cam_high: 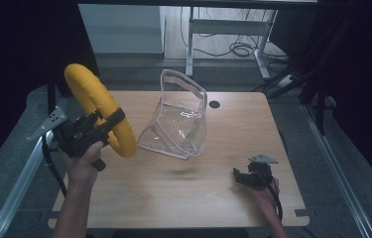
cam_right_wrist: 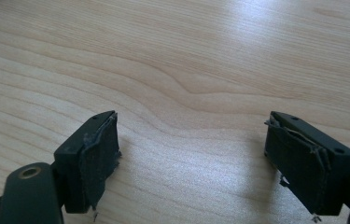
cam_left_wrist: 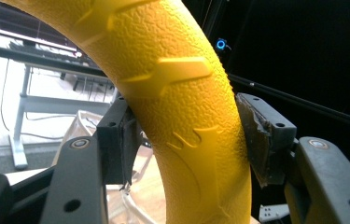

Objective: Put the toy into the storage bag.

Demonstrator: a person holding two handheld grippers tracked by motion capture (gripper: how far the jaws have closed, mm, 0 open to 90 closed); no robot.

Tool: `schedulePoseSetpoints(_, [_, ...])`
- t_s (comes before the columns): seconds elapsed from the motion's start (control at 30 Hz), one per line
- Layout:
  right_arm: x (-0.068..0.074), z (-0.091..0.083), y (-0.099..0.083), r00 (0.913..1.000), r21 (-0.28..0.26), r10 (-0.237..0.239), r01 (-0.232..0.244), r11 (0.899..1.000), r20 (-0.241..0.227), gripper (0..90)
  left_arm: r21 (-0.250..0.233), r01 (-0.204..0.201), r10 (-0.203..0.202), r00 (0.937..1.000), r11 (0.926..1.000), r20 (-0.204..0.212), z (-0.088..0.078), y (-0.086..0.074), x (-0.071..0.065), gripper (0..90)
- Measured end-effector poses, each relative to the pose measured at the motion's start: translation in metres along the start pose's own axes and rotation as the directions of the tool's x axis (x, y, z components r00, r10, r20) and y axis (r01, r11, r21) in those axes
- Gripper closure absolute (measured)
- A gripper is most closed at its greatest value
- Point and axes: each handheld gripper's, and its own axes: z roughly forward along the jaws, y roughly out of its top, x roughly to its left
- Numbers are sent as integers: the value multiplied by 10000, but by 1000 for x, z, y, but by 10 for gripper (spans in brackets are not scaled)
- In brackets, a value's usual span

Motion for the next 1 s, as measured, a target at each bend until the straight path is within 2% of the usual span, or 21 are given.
schedulePoseSetpoints(0.5, [0, 0, 0, 10000, -36, 10, -10, 10000, 13, 178, -146, -306, 311, 9988, 9994, 388, 16, 12, -15, 424])
schedulePoseSetpoints(0.73, [0, 0, 0, 10000, -38, 12, -12, 10000, 14, 178, -138, -146, 154, 9983, 9998, 571, 22, 13, -19, 424])
schedulePoseSetpoints(1.0, [0, 0, 0, 10000, -33, 18, -18, 10000, 11, 179, -181, -309, 322, 9965, 9994, 766, 26, 19, -26, 424])
